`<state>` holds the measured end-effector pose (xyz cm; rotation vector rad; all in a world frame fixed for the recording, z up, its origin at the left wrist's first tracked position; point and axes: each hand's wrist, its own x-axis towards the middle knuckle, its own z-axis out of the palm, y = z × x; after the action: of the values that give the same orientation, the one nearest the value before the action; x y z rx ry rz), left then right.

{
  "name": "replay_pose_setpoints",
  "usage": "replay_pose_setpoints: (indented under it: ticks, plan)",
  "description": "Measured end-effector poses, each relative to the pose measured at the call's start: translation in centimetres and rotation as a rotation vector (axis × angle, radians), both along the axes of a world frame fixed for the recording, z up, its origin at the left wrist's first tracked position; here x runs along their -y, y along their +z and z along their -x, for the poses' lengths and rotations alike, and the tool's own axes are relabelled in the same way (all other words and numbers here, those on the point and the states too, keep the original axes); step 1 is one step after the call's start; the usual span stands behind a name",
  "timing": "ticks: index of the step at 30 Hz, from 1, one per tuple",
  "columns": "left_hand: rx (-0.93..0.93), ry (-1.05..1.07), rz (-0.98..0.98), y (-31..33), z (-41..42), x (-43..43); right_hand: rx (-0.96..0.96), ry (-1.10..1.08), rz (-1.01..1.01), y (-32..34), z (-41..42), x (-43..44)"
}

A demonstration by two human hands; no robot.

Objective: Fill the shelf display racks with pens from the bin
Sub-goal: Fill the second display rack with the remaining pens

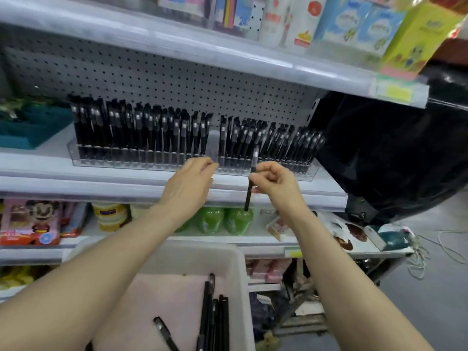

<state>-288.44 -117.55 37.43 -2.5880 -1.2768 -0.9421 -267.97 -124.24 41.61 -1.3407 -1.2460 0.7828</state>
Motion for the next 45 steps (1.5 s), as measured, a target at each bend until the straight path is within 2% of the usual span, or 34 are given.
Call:
replay_pose_setpoints:
  ticks: [7,15,19,23,37,45]
  plan:
    - [-0.155,0.054,-0.079,0.5,-4.0,-3.6,0.12,-0.251,-0.148,2.2,-4.2,-4.3]
    - [-0.086,0.085,-0.08,0.0,-4.8,-3.8,0.27,-0.382,-0.257,2.8,-3.6,-7.9]
    - [-0.059,0.081,-0.037,0.2,-4.9,-3.8,0.356,-0.393,-0.25,2.6,-3.1,-8.9]
    - [-0.05,0.07,-0.004,0.1,-4.8,-3.9,0.493,-0.36,-0.124,0.7,-2.9,-9.3]
    - [-0.02,-0.043,0.013,-0.5,-3.1,-2.7,0.505,-0.449,-0.089,-0.4,-1.5,-8.2]
    - [0.02,-0.082,0.038,-3.6,1.8,1.3,0.406,-0.456,-0.115,-2.6,2.2,-3.8]
